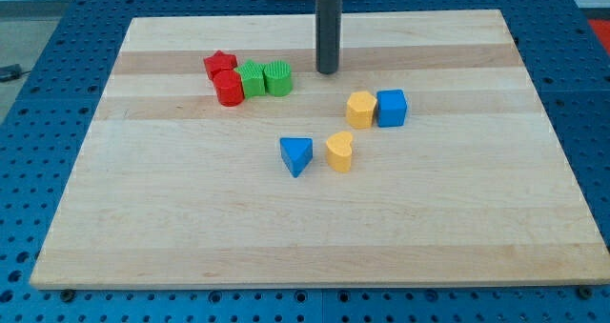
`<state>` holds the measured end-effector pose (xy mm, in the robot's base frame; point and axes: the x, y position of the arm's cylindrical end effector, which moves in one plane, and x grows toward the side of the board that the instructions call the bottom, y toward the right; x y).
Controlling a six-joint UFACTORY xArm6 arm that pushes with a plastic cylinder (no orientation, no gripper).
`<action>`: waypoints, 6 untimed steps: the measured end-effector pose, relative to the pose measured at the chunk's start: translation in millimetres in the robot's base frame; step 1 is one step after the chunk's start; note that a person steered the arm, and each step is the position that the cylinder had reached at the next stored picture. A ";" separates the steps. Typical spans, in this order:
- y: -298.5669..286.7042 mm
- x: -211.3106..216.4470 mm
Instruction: Separate the green star from the green circle
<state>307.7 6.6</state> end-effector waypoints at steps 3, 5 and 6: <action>-76.1 10.9; -81.6 45.4; -89.5 56.5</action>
